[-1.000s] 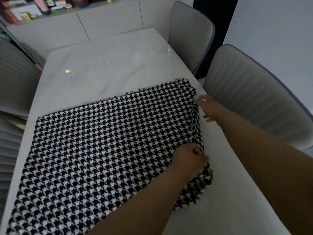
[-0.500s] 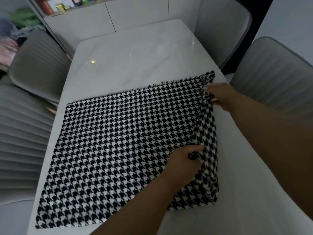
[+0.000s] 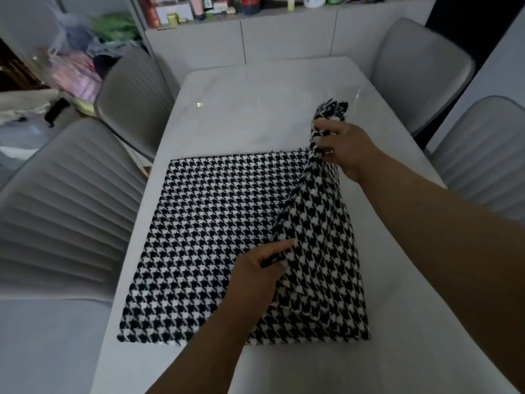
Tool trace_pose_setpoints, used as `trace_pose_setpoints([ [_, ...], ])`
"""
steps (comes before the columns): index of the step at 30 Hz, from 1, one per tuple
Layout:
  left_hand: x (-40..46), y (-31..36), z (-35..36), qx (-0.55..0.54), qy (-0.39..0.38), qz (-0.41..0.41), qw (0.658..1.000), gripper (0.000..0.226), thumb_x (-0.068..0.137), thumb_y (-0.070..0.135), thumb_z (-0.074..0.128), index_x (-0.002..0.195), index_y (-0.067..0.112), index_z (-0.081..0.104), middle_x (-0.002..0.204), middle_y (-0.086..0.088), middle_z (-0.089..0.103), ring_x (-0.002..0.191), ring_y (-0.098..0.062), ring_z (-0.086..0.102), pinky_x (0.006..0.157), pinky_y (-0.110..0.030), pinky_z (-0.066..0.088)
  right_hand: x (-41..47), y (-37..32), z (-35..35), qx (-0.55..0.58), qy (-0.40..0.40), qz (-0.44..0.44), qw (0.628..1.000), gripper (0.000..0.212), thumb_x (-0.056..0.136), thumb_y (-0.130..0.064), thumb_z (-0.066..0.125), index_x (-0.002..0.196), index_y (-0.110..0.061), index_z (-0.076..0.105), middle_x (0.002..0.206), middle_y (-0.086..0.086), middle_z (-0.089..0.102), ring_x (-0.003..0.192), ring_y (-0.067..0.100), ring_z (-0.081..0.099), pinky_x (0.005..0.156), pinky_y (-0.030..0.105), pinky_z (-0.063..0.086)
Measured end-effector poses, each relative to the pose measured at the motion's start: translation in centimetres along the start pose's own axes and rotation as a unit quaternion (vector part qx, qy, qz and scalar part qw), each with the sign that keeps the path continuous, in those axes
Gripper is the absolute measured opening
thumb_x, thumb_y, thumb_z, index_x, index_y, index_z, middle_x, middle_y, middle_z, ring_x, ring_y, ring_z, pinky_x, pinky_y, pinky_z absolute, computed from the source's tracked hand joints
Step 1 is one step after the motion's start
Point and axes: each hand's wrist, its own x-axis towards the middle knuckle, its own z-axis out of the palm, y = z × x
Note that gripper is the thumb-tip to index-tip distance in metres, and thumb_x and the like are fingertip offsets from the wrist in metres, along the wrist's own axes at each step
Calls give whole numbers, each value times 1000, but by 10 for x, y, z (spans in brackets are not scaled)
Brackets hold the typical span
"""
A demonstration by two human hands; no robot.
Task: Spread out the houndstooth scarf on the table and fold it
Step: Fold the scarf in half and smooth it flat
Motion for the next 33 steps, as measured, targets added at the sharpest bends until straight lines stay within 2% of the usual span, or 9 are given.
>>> trace_pose_setpoints([
  [3, -9, -8, -42, -33, 15, 23, 999, 46, 91, 2, 60, 96, 47, 70, 131, 13, 59, 72, 8, 61, 66, -11, 54, -5, -12, 50, 4, -21, -15, 1000, 48, 88, -4, 61, 134, -12, 53, 135, 11, 52, 96, 19, 59, 70, 23, 50],
  [7, -21, -24, -98, -81, 41, 25, 996, 48, 89, 0, 61, 98, 45, 70, 123, 17, 60, 90, 15, 60, 68, -6, 50, -12, -22, 122, -23, -46, -28, 998, 51, 89, -4, 60, 138, -12, 49, 144, 7, 43, 119, 25, 53, 77, 23, 51],
  [10, -29, -40, -137, -106, 66, 11, 992, 50, 88, 0, 62, 97, 48, 72, 123, 19, 62, 87, 6, 63, 81, -21, 55, -15, -23, 174, -62, -72, -39, 995, 53, 90, -5, 59, 140, -13, 45, 148, 6, 39, 122, 25, 50, 76, 24, 49],
  [12, -32, -51, -161, -129, 83, -5, 988, 49, 87, -2, 62, 100, 44, 74, 122, 17, 65, 100, -3, 65, 96, -35, 52, -16, -22, 208, -89, -87, -46, 991, 54, 90, -5, 58, 141, -14, 45, 149, 6, 38, 120, 25, 50, 75, 24, 49],
  [15, -33, -70, -192, -158, 99, -31, 982, 48, 87, -6, 59, 105, 36, 74, 120, 11, 68, 112, -11, 63, 100, -41, 50, -15, -16, 253, -125, -108, -51, 985, 55, 89, -4, 58, 142, -11, 43, 149, 6, 35, 109, 18, 52, 74, 24, 53],
  [19, -29, -96, -218, -157, 117, -60, 979, 48, 89, -6, 57, 105, 37, 73, 117, 9, 69, 106, -10, 66, 96, -39, 53, -12, 7, 295, -172, -147, 2, 974, 57, 91, -2, 57, 144, -5, 36, 145, 11, 40, 101, 16, 50, 87, 33, 51],
  [26, -23, -125, -236, -106, 140, -64, 982, 45, 90, -6, 54, 112, 30, 70, 111, 15, 68, 97, -1, 67, 87, -30, 57, -9, 39, 326, -198, -184, 28, 962, 53, 91, 0, 57, 141, -2, 39, 146, 12, 40, 128, 25, 44, 104, 29, 39],
  [29, -21, -136, -240, -15, 156, -47, 987, 42, 92, 1, 54, 109, 37, 67, 108, 21, 64, 94, 5, 64, 87, -25, 56, -9, 46, 328, -209, -219, 22, 953, 59, 89, -1, 58, 143, -14, 40, 152, 4, 33, 129, 18, 43, 97, 20, 37],
  [33, -19, -149, -242, 166, 232, -19, 958, 38, 90, 2, 52, 105, 33, 67, 100, 13, 61, 94, -7, 61, 89, -30, 53, -15, 58, 308, -222, -185, -3, 957, 47, 93, -11, 57, 138, -19, 48, 152, 4, 34, 138, 19, 34, 90, 19, 40],
])
